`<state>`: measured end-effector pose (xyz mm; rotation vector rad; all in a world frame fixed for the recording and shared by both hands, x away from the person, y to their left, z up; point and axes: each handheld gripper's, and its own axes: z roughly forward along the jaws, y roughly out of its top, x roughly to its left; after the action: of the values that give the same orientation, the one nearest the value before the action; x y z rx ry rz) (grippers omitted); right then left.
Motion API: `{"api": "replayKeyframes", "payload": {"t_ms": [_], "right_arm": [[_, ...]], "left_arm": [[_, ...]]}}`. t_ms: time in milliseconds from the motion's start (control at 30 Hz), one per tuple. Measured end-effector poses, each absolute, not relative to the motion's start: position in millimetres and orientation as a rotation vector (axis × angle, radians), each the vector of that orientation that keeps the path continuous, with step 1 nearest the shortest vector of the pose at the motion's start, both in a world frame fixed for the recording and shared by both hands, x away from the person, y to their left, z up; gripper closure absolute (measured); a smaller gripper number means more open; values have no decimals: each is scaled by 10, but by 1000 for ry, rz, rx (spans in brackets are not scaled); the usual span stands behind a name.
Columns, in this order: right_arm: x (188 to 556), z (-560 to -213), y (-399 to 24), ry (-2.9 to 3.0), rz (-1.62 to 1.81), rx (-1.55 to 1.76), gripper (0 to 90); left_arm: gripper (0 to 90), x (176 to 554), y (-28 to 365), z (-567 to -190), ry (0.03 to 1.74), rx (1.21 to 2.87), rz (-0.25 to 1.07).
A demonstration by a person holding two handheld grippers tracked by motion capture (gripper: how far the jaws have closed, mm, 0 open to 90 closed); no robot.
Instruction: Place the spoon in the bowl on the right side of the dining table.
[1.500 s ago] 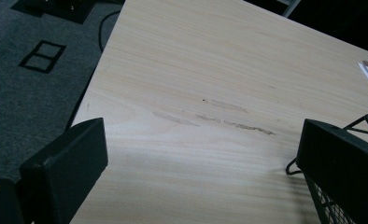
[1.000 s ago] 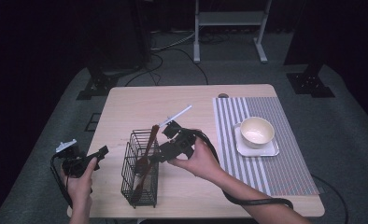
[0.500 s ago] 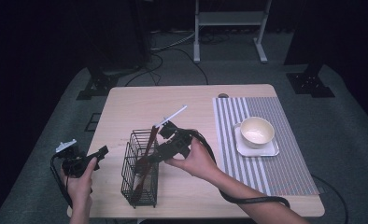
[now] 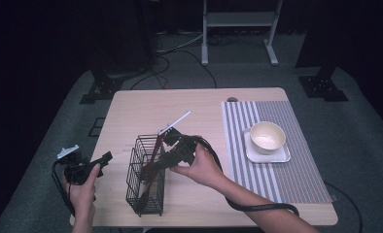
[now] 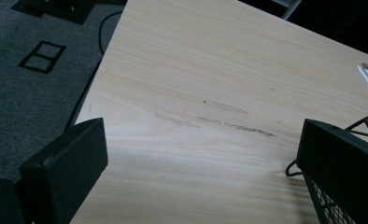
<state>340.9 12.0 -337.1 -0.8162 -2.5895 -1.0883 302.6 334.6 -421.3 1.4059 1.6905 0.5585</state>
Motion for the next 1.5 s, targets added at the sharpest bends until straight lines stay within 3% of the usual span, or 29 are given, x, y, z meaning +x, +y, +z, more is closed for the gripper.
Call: {"api": "replayKeyframes", "payload": {"t_ms": [567, 1500], "right_arm": [[3401, -3385, 101, -2607, -1090, -821, 727], [3368, -3263, -4, -2544, -1167, -799, 834]], "left_arm": [[12, 3025, 3343, -4211, 1688, 1405, 559], [12, 3027, 3343, -4214, 1690, 1410, 561]]}}
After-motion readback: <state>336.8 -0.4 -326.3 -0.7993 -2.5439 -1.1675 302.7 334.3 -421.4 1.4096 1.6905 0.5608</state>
